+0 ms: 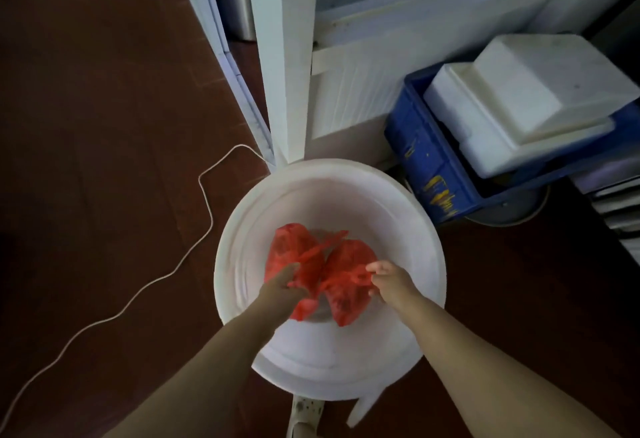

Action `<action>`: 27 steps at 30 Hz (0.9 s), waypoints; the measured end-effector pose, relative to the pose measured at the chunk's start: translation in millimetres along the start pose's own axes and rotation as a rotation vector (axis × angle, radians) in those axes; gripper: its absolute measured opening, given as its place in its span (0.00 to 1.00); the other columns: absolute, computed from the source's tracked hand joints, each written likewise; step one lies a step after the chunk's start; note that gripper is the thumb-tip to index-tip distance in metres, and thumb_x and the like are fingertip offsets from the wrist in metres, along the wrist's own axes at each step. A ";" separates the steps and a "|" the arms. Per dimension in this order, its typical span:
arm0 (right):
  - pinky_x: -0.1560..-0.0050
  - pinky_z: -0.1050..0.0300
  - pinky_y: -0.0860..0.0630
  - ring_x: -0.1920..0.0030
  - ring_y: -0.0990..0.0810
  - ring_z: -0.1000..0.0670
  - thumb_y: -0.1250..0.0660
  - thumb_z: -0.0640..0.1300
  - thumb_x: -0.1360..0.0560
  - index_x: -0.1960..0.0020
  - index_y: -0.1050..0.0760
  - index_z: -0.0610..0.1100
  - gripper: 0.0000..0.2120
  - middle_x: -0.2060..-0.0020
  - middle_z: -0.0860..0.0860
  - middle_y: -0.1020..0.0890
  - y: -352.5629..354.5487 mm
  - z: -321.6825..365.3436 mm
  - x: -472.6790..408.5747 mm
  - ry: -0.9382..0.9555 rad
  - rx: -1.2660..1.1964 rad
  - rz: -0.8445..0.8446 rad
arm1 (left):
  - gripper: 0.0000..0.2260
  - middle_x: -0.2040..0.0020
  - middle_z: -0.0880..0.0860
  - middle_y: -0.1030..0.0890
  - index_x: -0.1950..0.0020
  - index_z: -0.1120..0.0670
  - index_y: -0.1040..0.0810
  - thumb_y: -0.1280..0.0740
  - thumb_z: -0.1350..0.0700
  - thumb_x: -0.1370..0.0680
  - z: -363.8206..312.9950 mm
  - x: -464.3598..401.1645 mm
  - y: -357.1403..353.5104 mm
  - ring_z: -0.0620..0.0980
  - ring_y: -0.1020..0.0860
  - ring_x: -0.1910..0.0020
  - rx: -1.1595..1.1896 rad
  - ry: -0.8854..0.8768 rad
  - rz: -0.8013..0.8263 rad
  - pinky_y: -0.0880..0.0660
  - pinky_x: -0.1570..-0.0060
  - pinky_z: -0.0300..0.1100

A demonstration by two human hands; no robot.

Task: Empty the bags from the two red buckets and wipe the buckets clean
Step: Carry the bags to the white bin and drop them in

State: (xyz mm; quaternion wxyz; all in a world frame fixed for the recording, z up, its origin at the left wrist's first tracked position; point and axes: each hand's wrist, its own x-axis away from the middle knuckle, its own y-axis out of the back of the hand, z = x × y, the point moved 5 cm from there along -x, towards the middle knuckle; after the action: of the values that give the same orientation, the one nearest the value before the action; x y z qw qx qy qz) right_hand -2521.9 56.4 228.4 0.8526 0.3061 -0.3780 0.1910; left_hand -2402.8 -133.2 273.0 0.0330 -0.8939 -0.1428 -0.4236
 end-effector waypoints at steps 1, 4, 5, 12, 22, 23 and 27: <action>0.69 0.63 0.27 0.66 0.21 0.53 0.43 0.36 0.22 0.44 0.26 0.44 0.10 0.53 0.49 0.21 -4.2 -2.4 -2.6 0.012 -0.029 0.015 | 0.23 0.39 0.57 0.23 0.31 0.55 0.29 0.37 0.69 0.25 1.7 -4.5 -3.3 0.49 0.23 0.51 -0.004 -0.011 0.003 0.26 0.64 0.30; 0.68 0.64 0.26 0.64 0.20 0.55 0.43 0.37 0.22 0.51 0.26 0.48 0.09 0.55 0.54 0.22 -12.1 -3.7 0.3 0.059 -0.039 0.027 | 0.20 0.43 0.55 0.23 0.34 0.56 0.28 0.38 0.69 0.24 4.8 -8.0 -10.4 0.44 0.24 0.55 -0.119 -0.067 -0.019 0.29 0.68 0.23; 0.68 0.65 0.27 0.64 0.20 0.55 0.42 0.37 0.23 0.52 0.25 0.48 0.10 0.55 0.54 0.22 -12.3 -5.2 3.5 0.080 -0.015 0.015 | 0.18 0.43 0.54 0.22 0.36 0.56 0.26 0.38 0.67 0.24 6.2 -7.1 -12.0 0.46 0.23 0.52 -0.170 -0.085 -0.032 0.29 0.66 0.24; 0.64 0.65 0.32 0.60 0.22 0.56 0.40 0.42 0.23 0.61 0.28 0.56 0.12 0.64 0.58 0.22 4.6 -45.2 68.9 0.204 0.216 -0.054 | 0.10 0.52 0.46 0.19 0.52 0.43 0.22 0.36 0.59 0.24 37.1 31.7 -21.6 0.43 0.23 0.62 -0.399 -0.152 -0.048 0.30 0.66 0.35; 0.61 0.60 0.30 0.58 0.21 0.54 0.39 0.43 0.23 0.55 0.24 0.49 0.07 0.62 0.57 0.23 20.7 -176.1 162.9 0.143 0.256 -0.207 | 0.10 0.55 0.42 0.18 0.59 0.41 0.22 0.34 0.58 0.26 140.5 98.3 -79.8 0.42 0.21 0.52 -0.531 -0.178 0.107 0.26 0.49 0.39; 0.62 0.60 0.29 0.58 0.22 0.55 0.40 0.43 0.22 0.55 0.24 0.49 0.07 0.62 0.57 0.22 21.0 -187.6 165.6 0.132 0.254 -0.209 | 0.09 0.55 0.41 0.19 0.57 0.42 0.21 0.34 0.58 0.26 151.3 100.2 -90.4 0.41 0.21 0.51 -0.555 -0.188 0.132 0.27 0.47 0.37; 0.58 0.62 0.29 0.55 0.23 0.57 0.41 0.43 0.22 0.50 0.22 0.50 0.09 0.57 0.58 0.23 26.5 -225.4 163.5 0.103 0.218 -0.244 | 0.08 0.57 0.40 0.18 0.55 0.41 0.18 0.31 0.55 0.25 194.0 95.8 -129.7 0.41 0.20 0.52 -0.589 -0.162 0.179 0.25 0.48 0.39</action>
State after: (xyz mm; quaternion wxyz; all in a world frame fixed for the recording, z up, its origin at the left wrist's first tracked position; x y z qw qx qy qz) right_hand -2312.9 241.6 244.1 0.8495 0.4301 -0.2708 0.1416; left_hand -2236.9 47.7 214.4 -0.2016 -0.9048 0.0632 -0.3697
